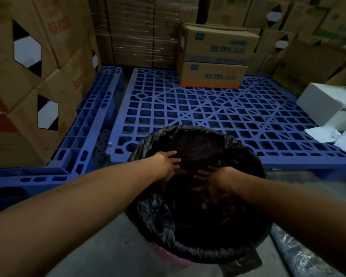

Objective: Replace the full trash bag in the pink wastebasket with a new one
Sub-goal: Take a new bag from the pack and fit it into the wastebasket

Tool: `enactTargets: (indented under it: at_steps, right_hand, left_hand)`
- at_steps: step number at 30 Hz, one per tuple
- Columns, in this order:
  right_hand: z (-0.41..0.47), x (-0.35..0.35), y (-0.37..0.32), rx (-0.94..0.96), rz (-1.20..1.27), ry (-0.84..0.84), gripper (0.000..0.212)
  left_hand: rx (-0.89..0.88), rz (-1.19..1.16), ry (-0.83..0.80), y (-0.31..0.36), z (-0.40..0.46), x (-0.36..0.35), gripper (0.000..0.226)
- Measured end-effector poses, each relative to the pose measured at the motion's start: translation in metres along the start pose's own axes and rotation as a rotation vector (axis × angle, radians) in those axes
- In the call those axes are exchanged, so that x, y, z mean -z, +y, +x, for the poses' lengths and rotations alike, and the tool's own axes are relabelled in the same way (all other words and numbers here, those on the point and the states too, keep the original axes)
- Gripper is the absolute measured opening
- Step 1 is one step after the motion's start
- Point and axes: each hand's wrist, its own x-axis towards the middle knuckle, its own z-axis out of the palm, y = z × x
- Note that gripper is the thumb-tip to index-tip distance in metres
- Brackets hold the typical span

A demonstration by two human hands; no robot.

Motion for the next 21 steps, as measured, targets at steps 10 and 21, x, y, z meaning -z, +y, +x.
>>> enactTargets:
  at_steps: [10,21]
  right_hand:
    - [-0.071,0.002,0.014,-0.047,0.23,0.324,0.066]
    - [-0.112,-0.053,0.039,-0.276,0.795,0.777,0.077]
  left_hand:
    - [-0.094,-0.598,0.339,-0.027,-0.037,0.03,0.042]
    - [0.539,-1.174,0.506,0.005,-0.113,0.012,0.084]
